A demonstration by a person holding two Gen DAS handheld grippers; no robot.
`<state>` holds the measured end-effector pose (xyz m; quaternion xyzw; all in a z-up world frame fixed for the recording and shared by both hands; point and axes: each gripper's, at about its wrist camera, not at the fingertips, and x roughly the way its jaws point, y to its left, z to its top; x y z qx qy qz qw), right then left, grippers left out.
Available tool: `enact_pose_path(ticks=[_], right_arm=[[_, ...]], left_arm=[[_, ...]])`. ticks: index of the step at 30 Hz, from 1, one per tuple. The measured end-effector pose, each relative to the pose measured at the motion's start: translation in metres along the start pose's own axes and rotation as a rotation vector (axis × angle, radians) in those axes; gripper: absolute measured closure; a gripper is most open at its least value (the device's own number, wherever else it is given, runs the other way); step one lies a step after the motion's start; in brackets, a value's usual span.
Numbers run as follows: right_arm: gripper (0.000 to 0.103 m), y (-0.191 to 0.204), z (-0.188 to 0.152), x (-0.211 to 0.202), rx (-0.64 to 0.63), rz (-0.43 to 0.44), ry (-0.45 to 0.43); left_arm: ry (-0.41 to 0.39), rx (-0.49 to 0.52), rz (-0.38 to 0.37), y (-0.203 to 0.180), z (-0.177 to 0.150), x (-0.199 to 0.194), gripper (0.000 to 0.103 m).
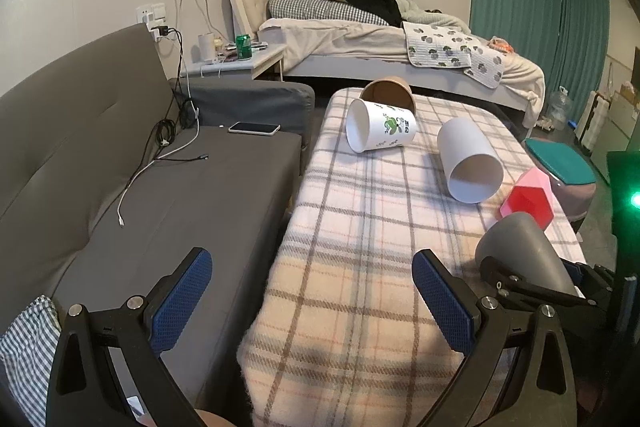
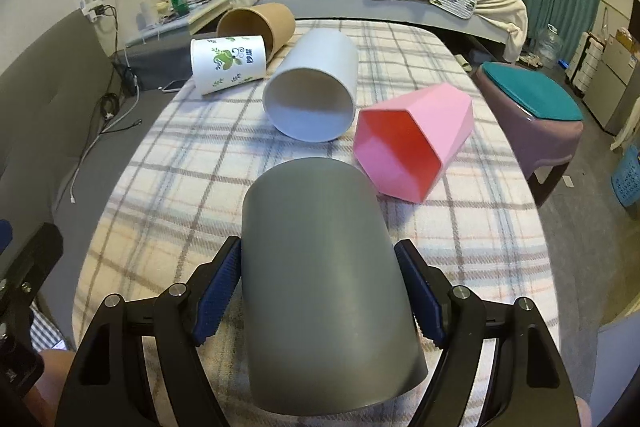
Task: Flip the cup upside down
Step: 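Lift the grey cup with the right gripper and carry it toward the left gripper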
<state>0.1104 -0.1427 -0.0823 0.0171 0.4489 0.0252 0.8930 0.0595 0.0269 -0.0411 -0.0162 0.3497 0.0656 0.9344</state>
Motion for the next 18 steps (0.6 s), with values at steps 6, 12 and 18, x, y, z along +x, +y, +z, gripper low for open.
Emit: enact_pose_path(ticks=[6,12,18], right_arm=[[0.011,0.000,0.005,-0.023,-0.075,0.013,-0.062],[0.011,-0.041,0.022,-0.060,-0.049,-0.010,-0.130],[0.011,-0.098,0.037,-0.077,-0.061,-0.164,-0.165]], left_arm=[[-0.019,-0.015,0.021,-0.005,0.015,-0.015,0.000],[-0.003,0.038,-0.035,-0.045,0.029,-0.031,0.000],[0.126,0.108,-0.120,-0.110,0.031,-0.015,0.000]])
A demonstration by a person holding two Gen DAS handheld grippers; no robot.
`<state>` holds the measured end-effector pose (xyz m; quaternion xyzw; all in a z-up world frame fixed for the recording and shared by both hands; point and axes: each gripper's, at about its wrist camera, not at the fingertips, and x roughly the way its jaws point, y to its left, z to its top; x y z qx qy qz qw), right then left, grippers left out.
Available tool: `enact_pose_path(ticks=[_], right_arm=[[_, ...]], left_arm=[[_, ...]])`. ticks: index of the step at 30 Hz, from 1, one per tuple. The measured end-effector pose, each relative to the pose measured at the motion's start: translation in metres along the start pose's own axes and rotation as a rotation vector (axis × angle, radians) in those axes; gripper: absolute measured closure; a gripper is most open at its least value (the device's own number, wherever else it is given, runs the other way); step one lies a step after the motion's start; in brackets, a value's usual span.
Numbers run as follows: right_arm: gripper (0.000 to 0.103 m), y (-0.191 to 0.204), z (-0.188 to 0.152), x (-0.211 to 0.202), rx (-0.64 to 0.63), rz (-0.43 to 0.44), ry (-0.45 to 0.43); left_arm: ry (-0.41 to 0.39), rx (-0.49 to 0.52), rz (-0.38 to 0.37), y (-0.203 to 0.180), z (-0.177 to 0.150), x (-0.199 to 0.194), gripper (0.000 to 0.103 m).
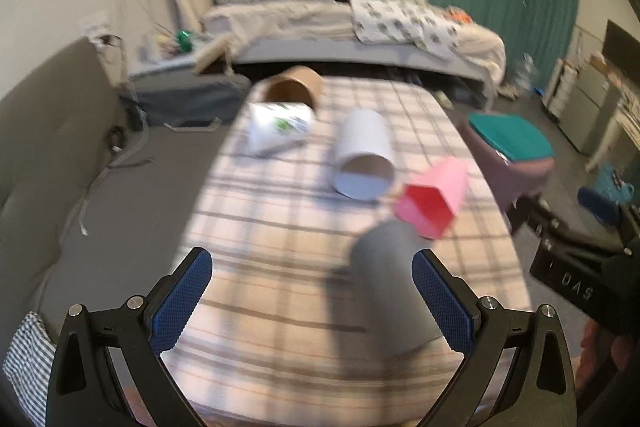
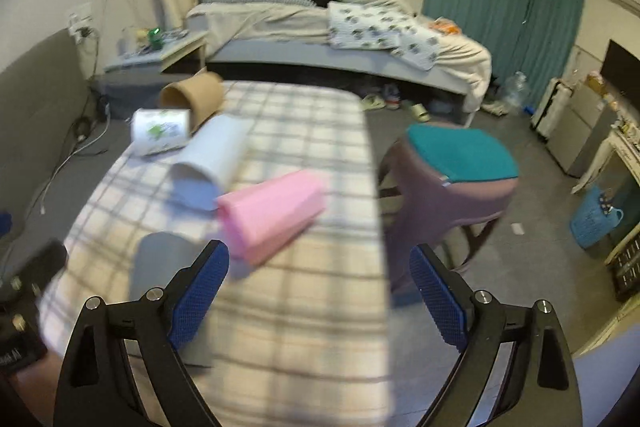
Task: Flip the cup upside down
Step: 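Lift the grey cup with the right gripper and carry it toward the left gripper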
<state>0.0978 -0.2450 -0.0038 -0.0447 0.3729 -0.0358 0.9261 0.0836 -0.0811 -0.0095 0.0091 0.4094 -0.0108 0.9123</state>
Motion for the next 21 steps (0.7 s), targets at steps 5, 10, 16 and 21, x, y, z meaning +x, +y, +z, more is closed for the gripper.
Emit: enact_pose_path(ticks=[5,10,16,21], right_arm=[[0.011,-0.036,-0.005,0.010,0.057,-0.030,-0.023],[0.011,-0.045,-0.009,0.028,0.061,-0.032,0.021],[0.011,-0.044,-0.011,0.039,0.054,-0.028,0.045],[0.011,-0.049,-0.009,0.041,0.071,-0.033,0.044]], left_arm=[[0.086,0.054,0.006,-0.038,0.007,0.031,0.000],[0.200,-0.015,-0.032,-0.043,0.010,0.067,0.001],[0.303,-0.025,-0.049,-0.040,0.010,0.094,0.002],[0.355,-0.046,-0.094,-0.037,0.011,0.107,0.004]])
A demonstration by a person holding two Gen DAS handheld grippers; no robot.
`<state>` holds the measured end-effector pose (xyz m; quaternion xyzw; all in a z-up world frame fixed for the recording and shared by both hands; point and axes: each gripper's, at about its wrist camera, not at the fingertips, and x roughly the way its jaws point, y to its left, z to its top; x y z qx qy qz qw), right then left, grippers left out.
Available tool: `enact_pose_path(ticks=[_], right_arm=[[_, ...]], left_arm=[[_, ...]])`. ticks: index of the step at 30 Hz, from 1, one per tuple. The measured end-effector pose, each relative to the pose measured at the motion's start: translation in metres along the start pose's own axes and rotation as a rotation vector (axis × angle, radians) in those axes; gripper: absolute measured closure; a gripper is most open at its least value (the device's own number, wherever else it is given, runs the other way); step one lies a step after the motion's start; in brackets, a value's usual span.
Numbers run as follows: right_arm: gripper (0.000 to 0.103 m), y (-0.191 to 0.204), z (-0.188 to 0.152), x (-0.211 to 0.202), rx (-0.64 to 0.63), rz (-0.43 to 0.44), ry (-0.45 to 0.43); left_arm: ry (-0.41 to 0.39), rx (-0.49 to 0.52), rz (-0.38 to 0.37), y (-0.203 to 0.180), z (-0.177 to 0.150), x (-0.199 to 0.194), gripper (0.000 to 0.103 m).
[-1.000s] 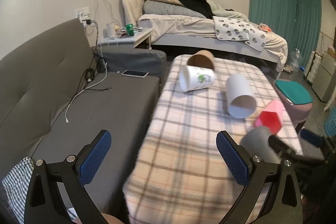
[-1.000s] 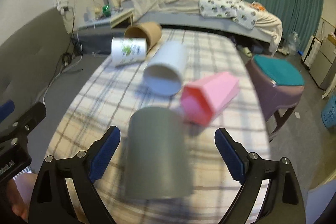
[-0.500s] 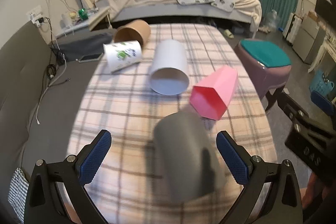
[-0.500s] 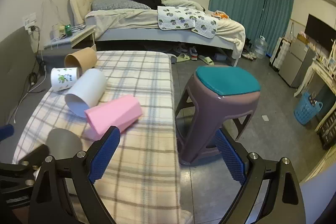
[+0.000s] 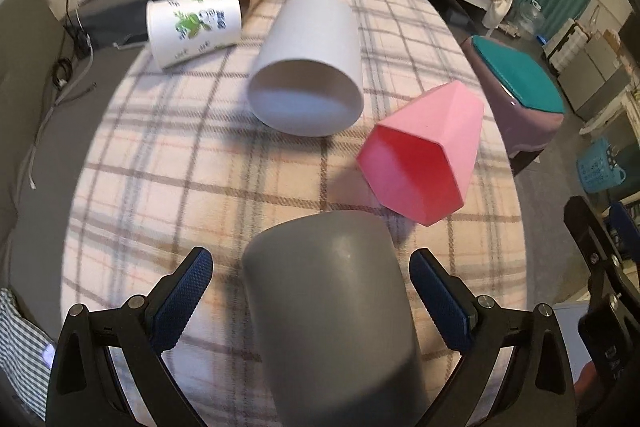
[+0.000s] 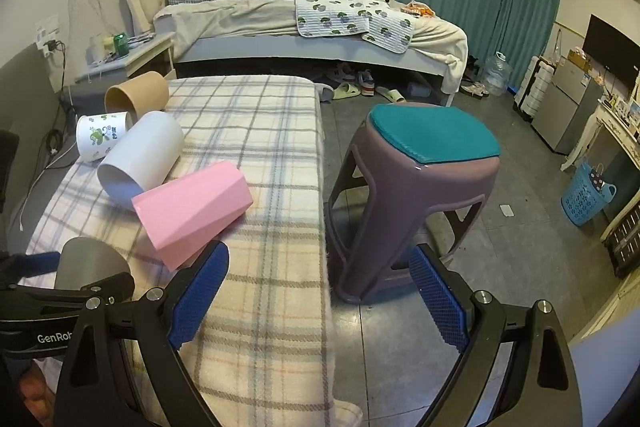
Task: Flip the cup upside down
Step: 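Grasp the grey cup with the left gripper while the right gripper releases it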
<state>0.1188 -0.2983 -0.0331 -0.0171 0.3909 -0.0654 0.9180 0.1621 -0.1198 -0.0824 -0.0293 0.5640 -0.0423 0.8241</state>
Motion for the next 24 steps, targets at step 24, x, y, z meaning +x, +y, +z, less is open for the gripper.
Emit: enact_pose_path(ticks=[24], right_arm=[[0.011,-0.004,0.001,-0.027,0.067,-0.001,-0.108]], left_arm=[[-0.287,0.063,0.039,0.007,-0.002,-0.083,0.029]])
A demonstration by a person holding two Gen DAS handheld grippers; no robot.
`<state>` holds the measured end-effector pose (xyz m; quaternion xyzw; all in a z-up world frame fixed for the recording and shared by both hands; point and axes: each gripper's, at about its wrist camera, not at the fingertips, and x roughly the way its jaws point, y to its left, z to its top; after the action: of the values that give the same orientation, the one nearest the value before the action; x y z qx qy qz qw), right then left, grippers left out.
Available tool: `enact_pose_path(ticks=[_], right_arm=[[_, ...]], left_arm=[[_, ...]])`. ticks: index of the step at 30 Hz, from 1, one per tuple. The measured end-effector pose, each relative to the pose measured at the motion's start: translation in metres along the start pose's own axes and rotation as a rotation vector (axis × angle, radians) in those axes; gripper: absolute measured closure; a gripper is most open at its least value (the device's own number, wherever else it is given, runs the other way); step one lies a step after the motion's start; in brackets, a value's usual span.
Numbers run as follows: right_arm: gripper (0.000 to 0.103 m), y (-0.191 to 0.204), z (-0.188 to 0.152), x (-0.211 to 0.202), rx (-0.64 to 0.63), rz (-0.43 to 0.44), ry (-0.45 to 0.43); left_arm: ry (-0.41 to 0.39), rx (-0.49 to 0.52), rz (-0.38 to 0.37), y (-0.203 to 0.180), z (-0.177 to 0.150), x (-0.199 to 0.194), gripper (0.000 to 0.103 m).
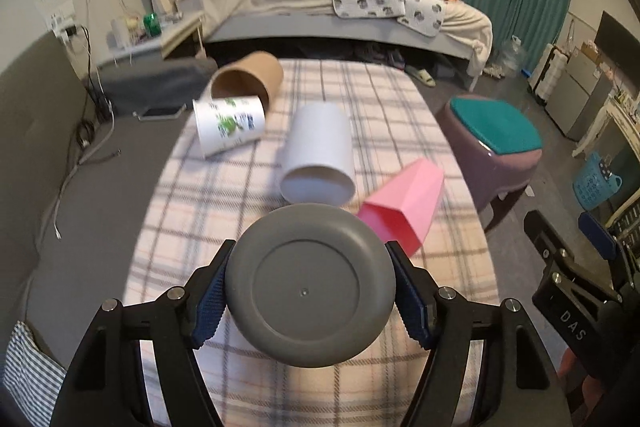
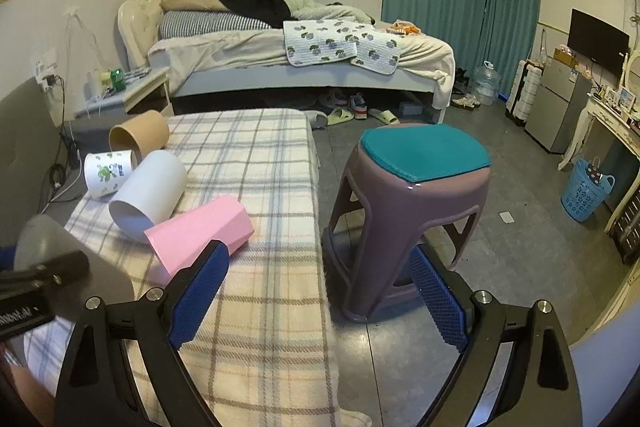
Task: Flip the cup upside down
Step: 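Grasp the grey cup with the left gripper while the right gripper releases it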
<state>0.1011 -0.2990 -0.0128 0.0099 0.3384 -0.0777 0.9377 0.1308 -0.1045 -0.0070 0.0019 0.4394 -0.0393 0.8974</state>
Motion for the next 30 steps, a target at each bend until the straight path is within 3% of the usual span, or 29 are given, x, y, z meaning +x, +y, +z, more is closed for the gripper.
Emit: enact_pose_path(ticks=[8,16,30], right_arm=[[0.011,0.005,-0.001,-0.003,-0.010,0.016,-0.012],[0.011,0.007,0.000,-0.003,-0.001,0.074,-0.013],[0.011,0.011,-0.001,0.004,-0.012,0.083,0.004]], left_arm=[[-0.072,0.035,0.044,-0.002,0.005,0.002,0.029],[-0.028,0.036,0.053,-0.001,0.005,0.021,0.029],[0.011,0.015,0.030,-0.002,0.008,0.041,0.029]])
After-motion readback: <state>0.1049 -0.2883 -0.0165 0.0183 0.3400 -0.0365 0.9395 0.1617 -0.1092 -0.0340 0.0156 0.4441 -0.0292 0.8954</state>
